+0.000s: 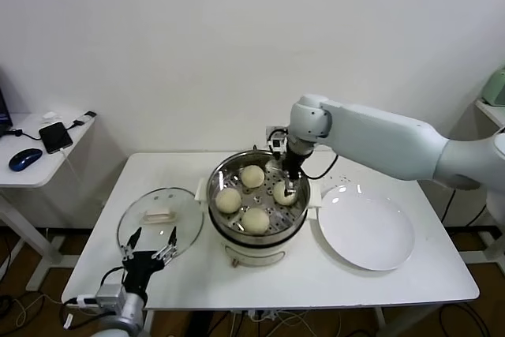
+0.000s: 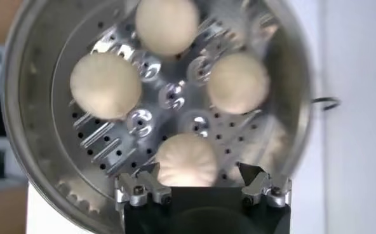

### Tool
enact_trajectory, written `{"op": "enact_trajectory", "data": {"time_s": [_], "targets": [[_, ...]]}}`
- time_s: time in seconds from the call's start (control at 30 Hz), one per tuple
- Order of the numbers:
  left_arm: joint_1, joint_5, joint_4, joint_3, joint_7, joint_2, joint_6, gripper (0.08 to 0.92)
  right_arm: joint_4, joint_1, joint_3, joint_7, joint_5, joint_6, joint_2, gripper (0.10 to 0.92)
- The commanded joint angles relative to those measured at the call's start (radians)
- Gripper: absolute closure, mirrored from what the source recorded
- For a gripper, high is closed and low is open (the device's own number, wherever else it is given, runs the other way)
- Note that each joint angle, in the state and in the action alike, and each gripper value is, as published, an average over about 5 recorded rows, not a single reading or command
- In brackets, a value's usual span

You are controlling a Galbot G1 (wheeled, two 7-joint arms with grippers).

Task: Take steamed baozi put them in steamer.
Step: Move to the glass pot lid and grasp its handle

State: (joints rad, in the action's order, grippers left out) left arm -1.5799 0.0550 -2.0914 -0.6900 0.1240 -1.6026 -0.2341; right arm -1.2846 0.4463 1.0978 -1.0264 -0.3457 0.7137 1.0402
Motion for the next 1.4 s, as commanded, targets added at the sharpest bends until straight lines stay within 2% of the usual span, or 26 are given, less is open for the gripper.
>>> {"op": "enact_trajectory", "data": {"time_s": [0.03,0.17,0.3,0.4,0.63,0.8,0.9,0.97,1.1,1.17,1.2,1.33,1.4], "targets": [[0.009,0.146,-0.023,0.011,-0.099,-0.015,0.073,0.177,-0.191,-0.463,-0.835,0.375,-0.157,-0.264,-0.282,0.202],[0.007,0.078,0.009,0.011,-0.062,0.012,0.111,0.177,-0.269,-0.804,-1.196,0.513,-0.162,-0.395,-0.269,0.203],[0.018,-0.002,0.044,0.013,-0.050,0.008,0.150,0.177,-0.317,-1.126,-1.550,0.582,-0.164,-0.473,-0.135,0.203],[0.026,-0.078,0.067,0.024,-0.043,0.005,0.186,0.177,-0.338,-1.303,-1.703,0.650,-0.188,-0.556,-0.021,0.202],[0.064,-0.111,0.094,0.019,-0.043,0.011,0.192,0.177,-0.371,-1.581,-1.759,0.915,-0.291,-0.807,0.123,0.203],[0.086,-0.223,0.124,-0.003,-0.050,0.026,0.201,0.177,-0.424,-1.740,-1.750,0.987,-0.322,-0.842,0.125,0.203],[0.114,-0.438,0.163,-0.016,-0.068,0.030,0.248,0.177,-0.462,-1.820,-1.735,0.990,-0.322,-0.837,0.106,0.203],[0.135,-0.688,0.198,-0.024,-0.095,0.035,0.295,0.177,-0.473,-1.846,-1.728,0.989,-0.320,-0.838,0.100,0.203],[0.150,-1.169,0.263,-0.004,-0.273,0.078,0.307,0.177,-0.471,-1.851,-1.728,0.987,-0.317,-0.841,0.100,0.203],[0.136,-1.372,0.270,0.011,-0.316,0.117,0.288,0.177,-0.477,-1.851,-1.733,0.982,-0.318,-0.836,0.098,0.203],[0.127,-1.447,0.264,0.013,-0.301,0.133,0.289,0.177,-0.481,-1.851,-1.734,0.978,-0.318,-0.833,0.097,0.203],[0.132,-1.606,0.242,0.036,-0.146,0.205,0.322,0.177,-0.485,-1.844,-1.733,0.971,-0.318,-0.827,0.089,0.203],[0.164,-1.630,0.278,0.043,-0.132,0.222,0.337,0.177,-0.485,-1.839,-1.730,0.970,-0.318,-0.826,0.088,0.203]]}}
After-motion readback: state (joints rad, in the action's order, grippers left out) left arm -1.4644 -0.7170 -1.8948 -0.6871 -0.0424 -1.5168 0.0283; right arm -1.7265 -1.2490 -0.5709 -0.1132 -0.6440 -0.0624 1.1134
